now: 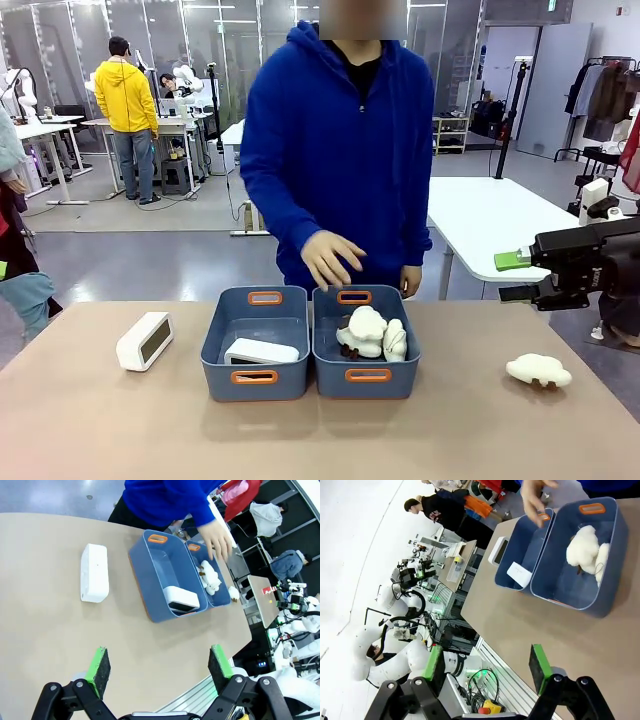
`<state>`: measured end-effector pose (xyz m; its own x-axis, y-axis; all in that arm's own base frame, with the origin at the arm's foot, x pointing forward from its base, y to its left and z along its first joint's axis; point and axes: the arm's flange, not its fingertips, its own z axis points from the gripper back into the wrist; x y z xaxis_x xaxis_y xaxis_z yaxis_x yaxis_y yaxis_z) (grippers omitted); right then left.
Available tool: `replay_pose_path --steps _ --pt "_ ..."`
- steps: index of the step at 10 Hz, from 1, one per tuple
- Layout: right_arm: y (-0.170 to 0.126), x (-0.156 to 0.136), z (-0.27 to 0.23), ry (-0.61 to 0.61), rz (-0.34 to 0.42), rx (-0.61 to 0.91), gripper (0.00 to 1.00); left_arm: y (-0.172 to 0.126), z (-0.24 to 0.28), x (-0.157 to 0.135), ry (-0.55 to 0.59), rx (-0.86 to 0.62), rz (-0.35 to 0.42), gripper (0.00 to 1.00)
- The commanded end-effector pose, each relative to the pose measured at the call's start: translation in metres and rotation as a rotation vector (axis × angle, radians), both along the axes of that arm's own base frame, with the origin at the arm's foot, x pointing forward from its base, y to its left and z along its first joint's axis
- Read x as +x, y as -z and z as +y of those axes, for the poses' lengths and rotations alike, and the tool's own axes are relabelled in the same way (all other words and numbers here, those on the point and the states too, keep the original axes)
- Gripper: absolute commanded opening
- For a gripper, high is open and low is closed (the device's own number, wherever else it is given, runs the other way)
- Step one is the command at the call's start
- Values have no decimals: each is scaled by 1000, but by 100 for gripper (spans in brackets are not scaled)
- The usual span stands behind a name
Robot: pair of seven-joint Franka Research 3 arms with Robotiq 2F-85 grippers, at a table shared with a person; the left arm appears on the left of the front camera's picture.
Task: Sort the digital clocks into the basket.
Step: Pick up the Digital clock from the table and place it into the empty Plastic storage basket.
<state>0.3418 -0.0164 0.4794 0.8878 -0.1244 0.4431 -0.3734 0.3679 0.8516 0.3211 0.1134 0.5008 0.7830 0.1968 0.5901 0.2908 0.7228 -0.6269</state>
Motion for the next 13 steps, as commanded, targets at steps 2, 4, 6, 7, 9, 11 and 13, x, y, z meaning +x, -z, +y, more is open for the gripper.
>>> replay_pose_path --steps 2,4,6,7,9,11,13 --pt "0 2 2 -3 -22 14 86 -12 -51 43 -14 323 88 100" --pt "0 2 2 -3 -22 14 86 -8 -92 91 -41 452 184 100" --pt "0 2 2 -3 -22 14 86 12 -131 135 -78 612 255 100" --pt "0 2 2 -3 -22 14 86 23 -146 155 -60 600 305 100" --pt "0 2 2 -3 -22 14 86 53 -163 189 -85 631 347 100" --pt "0 2 2 -3 -22 14 86 79 -175 201 -73 664 364 100" --pt "0 2 2 -3 -22 14 86 114 -184 217 -100 713 362 100"
